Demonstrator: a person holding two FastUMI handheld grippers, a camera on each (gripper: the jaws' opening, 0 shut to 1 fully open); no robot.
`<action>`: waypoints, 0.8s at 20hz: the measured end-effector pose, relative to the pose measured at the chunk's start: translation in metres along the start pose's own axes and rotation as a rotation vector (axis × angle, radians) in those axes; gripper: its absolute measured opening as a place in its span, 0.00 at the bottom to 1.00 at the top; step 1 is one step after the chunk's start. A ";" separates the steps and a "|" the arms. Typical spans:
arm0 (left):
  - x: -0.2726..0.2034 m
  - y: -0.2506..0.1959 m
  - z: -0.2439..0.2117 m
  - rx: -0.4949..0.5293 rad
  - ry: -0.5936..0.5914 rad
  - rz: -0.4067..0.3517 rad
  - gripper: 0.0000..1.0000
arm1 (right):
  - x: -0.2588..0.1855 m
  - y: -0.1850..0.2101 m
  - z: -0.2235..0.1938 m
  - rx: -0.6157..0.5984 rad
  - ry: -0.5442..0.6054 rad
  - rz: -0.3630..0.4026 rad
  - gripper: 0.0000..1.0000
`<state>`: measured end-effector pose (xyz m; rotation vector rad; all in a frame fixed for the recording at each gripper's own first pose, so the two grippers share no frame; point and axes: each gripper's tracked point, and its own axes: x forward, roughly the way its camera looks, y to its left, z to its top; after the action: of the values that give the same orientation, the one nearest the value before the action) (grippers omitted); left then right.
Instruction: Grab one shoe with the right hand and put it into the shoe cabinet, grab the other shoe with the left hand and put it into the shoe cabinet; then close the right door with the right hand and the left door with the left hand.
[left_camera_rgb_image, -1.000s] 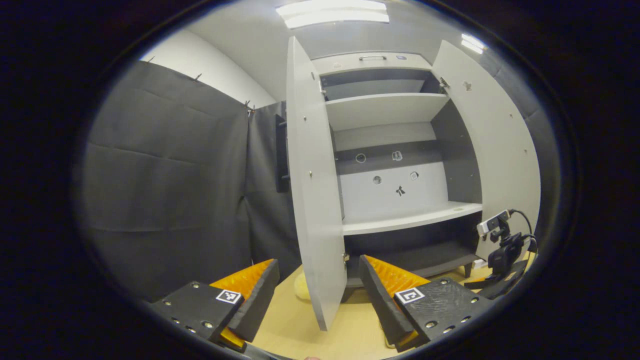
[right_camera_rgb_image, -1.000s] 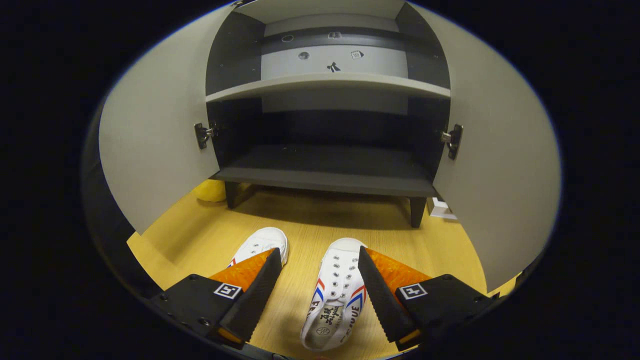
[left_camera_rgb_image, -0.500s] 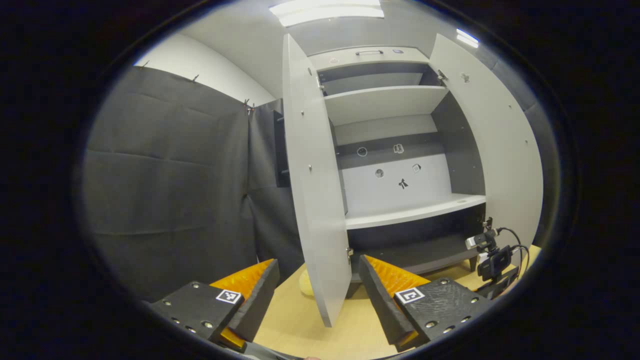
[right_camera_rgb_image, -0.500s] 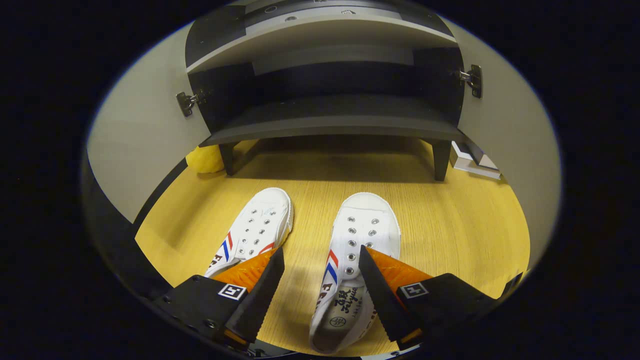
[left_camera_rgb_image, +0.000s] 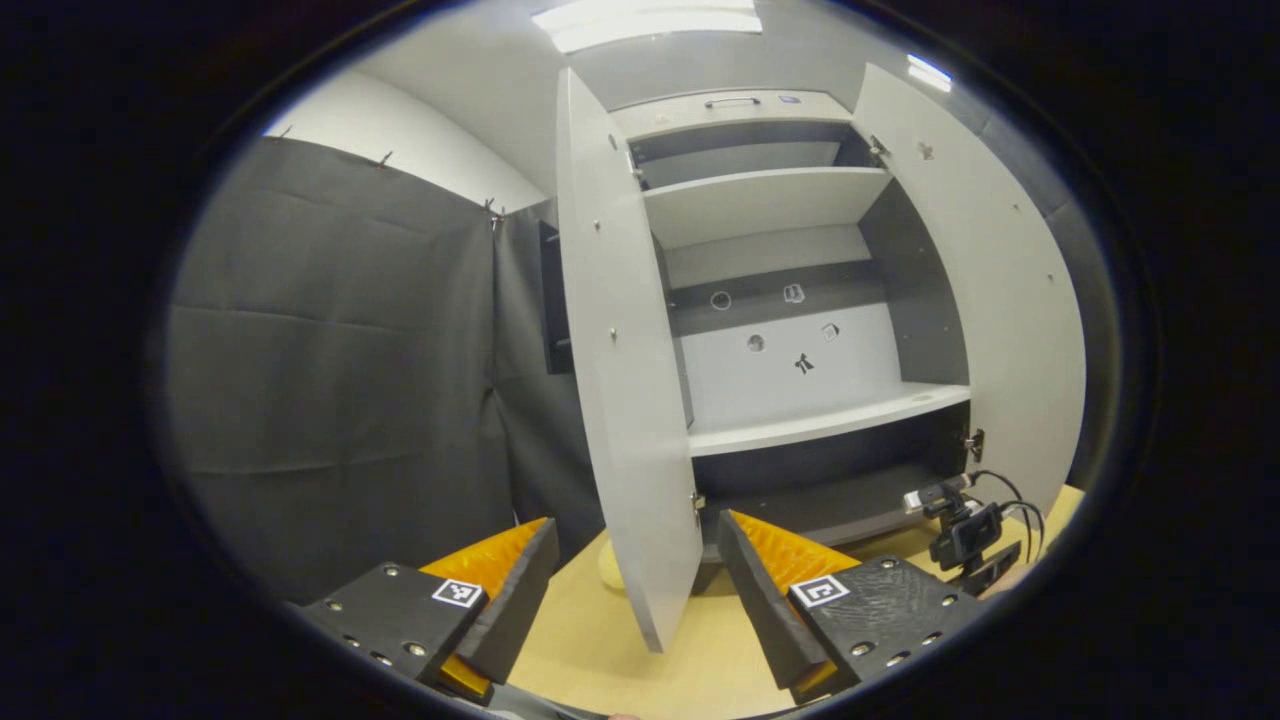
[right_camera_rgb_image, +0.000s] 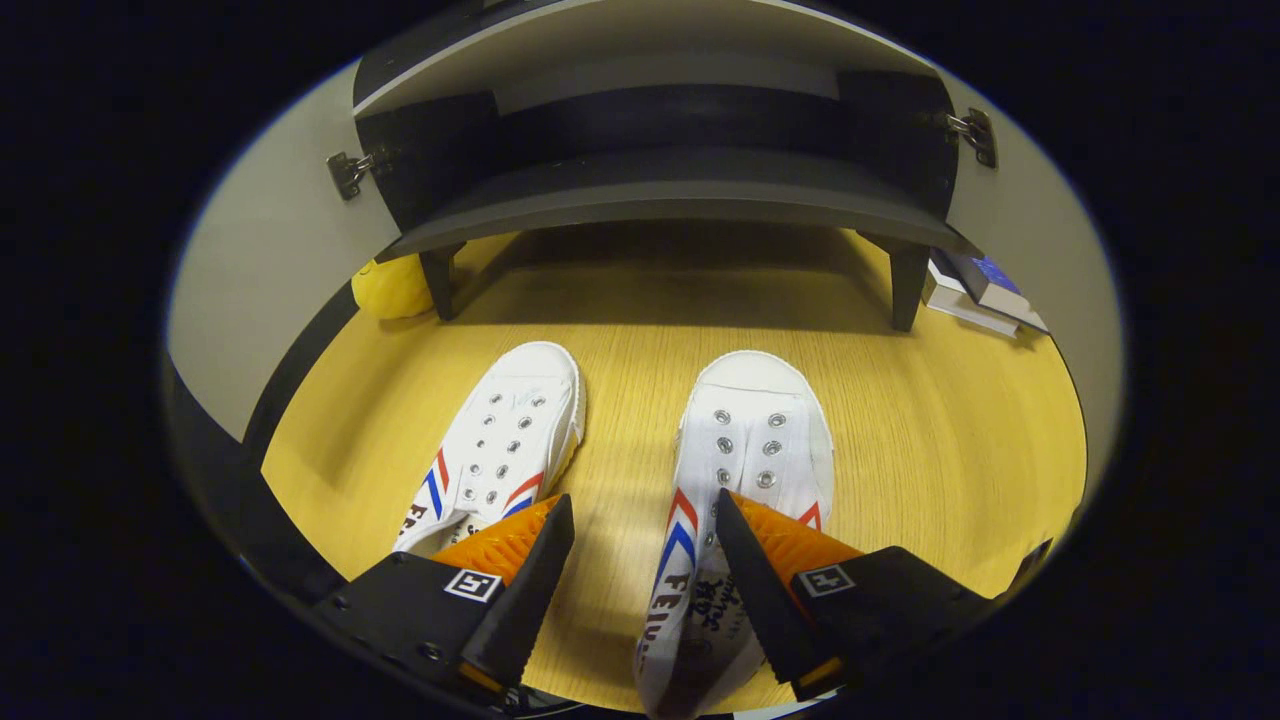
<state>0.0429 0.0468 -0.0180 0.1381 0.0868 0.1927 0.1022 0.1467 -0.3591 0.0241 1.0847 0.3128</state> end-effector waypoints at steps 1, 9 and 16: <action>-0.001 -0.002 0.002 0.002 -0.004 -0.004 0.95 | 0.001 -0.006 0.001 -0.010 0.004 -0.027 0.92; -0.005 -0.008 0.004 -0.014 -0.011 -0.018 0.94 | 0.004 -0.021 0.008 0.065 0.008 -0.060 0.04; -0.009 -0.012 0.005 -0.014 -0.018 -0.032 0.94 | -0.014 -0.028 0.013 0.081 -0.063 -0.049 0.00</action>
<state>0.0366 0.0323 -0.0139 0.1244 0.0696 0.1600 0.1140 0.1180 -0.3459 0.0793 1.0339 0.2225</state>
